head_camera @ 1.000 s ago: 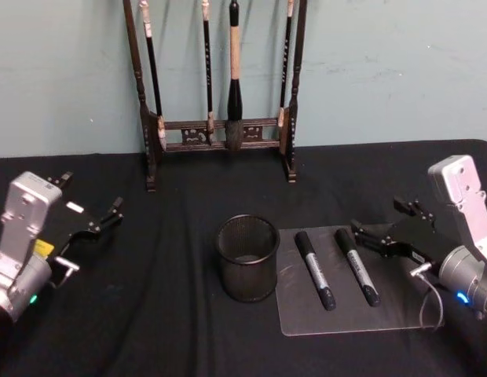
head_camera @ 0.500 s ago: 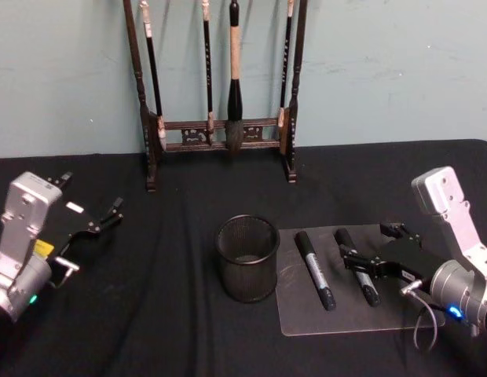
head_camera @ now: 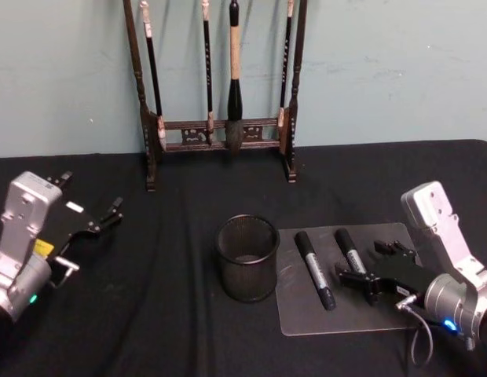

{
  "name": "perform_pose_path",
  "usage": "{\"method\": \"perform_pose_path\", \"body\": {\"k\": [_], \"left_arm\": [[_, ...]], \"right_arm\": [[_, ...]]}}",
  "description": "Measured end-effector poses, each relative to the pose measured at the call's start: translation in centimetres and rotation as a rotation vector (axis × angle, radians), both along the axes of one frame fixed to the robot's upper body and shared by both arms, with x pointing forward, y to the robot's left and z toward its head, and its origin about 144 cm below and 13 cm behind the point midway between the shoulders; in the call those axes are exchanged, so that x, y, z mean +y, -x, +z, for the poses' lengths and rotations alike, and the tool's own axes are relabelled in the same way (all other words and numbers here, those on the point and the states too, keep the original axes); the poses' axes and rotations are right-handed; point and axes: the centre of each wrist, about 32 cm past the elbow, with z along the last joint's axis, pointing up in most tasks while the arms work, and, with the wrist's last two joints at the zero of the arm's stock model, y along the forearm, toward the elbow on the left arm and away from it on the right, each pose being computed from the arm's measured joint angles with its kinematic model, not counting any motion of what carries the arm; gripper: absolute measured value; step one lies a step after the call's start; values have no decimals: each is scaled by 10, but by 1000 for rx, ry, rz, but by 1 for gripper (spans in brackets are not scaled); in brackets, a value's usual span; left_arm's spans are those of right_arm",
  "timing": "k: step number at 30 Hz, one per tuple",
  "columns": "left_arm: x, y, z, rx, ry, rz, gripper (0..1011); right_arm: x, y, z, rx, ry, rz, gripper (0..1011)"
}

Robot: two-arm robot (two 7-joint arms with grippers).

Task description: Pick up the water-based marker from the table and place it into the pen holder.

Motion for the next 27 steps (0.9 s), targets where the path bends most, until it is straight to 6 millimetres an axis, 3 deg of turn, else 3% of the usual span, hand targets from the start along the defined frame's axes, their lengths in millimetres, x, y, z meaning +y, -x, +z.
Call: {"method": "perform_pose_path", "body": {"k": [27], "left_arm": [[0,0,0,0,0,0,1009]], "right_arm": [[2,4,-10,36,4,-3,1000]]}}
